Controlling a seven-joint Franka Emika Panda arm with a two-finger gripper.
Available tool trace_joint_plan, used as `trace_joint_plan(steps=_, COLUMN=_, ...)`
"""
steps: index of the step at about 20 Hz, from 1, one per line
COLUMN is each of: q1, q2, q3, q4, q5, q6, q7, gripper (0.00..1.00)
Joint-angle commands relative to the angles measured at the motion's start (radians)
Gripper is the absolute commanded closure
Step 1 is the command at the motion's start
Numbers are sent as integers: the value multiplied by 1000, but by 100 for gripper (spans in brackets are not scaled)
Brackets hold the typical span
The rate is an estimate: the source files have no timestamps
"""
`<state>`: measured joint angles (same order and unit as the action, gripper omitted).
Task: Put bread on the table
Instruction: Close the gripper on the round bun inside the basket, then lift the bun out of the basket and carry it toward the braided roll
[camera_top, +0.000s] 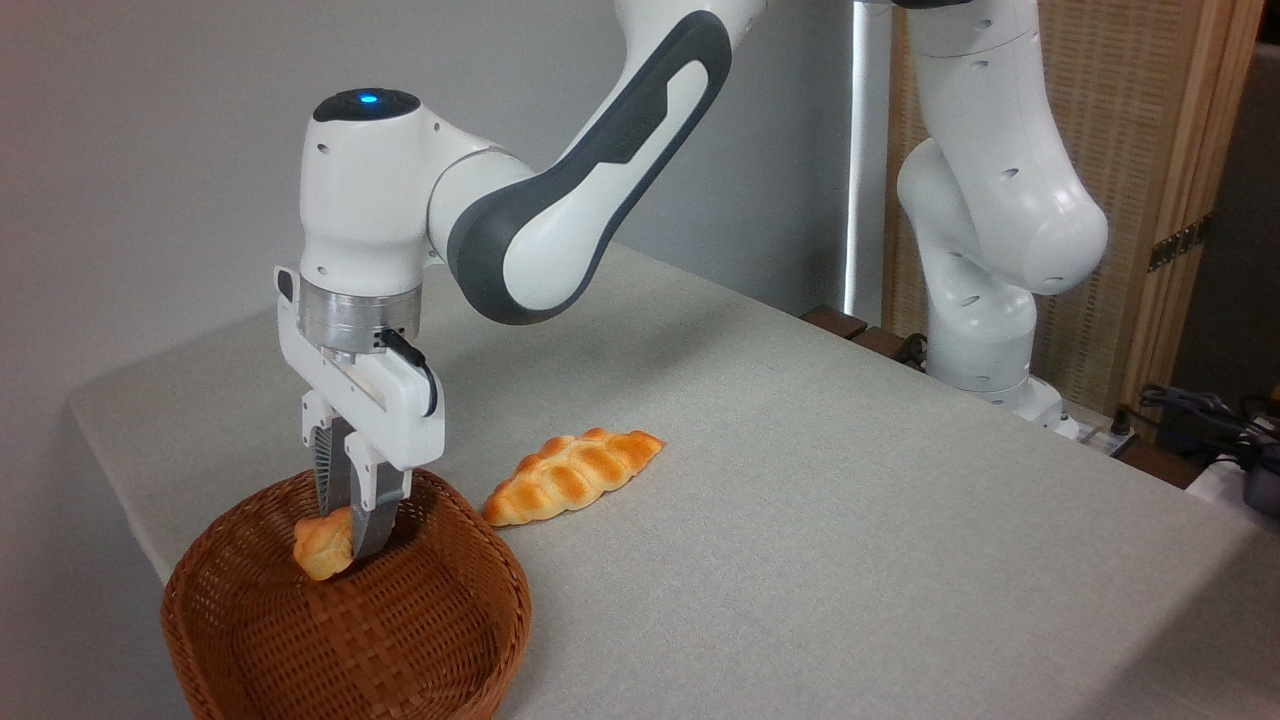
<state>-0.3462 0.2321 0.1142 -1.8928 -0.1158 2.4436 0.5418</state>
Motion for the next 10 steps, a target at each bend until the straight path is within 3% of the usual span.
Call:
trace_joint_plan(steps=1, q1=4, q2=-37, q3=39, q4=15, q5=-79, q6=-1, q7=6, gripper=56)
trace_joint_plan(steps=8, q1=4, q2=-178, q3=102, q4=8, q5=-67, q6=-247, q7=21, gripper=52)
trace_joint_plan(steps=10, q1=4, q2=-203, q3=108, q4=8, q5=-67, q6=-342, q7=79, gripper=52)
